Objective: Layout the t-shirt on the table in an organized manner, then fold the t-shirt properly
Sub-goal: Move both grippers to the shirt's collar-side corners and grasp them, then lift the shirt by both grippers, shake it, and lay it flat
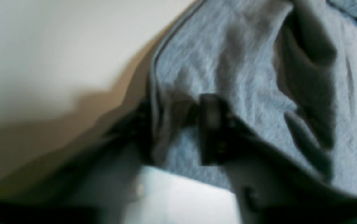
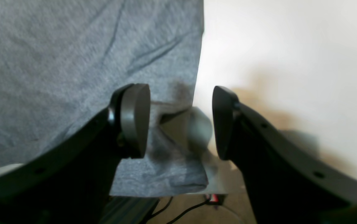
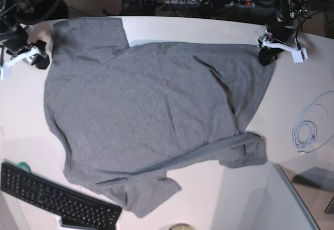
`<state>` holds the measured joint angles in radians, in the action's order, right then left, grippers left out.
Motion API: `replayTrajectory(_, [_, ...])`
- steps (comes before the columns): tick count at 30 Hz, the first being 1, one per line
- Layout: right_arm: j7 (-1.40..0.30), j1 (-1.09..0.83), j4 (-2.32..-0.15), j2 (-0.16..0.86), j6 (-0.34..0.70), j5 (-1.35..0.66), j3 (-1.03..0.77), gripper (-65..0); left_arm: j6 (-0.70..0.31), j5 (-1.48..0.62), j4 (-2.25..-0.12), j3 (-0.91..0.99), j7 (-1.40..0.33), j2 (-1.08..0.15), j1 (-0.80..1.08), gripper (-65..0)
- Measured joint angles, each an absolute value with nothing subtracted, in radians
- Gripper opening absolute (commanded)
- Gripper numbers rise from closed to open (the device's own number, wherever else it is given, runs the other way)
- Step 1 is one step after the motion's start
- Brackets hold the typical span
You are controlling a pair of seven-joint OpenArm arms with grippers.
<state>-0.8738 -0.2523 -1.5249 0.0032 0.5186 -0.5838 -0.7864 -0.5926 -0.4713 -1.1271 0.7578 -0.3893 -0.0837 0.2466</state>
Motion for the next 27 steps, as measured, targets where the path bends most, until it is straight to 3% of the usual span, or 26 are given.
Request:
replayTrajectory(3, [-0.883,-0.224,-1.466,0.020,0.566,-0.579,-0.787,-34.2,-0.592,-0.467,-1.127,0.758,-0.400,-0.084,0.247,-65.0])
replayTrajectory(10, [-0.869,-0.144,-1.332,0.068,0.603,-0.593,-0.785,-33.3,-0.593,-0.468,-1.126,0.752,-0.407,-0.092,0.247,-65.0])
replayTrajectory(15, [-0.883,-0.131,-1.242,0.068,0.603,-0.581,-0.781,-24.5,-0.592,-0.468,-1.126,0.754,-0.407,-0.092,0.247,-65.0])
replayTrajectory(27, [-0.831,-0.093,-1.133,0.083,0.622,-0.630,-0.723,-24.9,-0.592,-0.461,-1.125,0.754,-0.410,-0.106,0.249,-65.0])
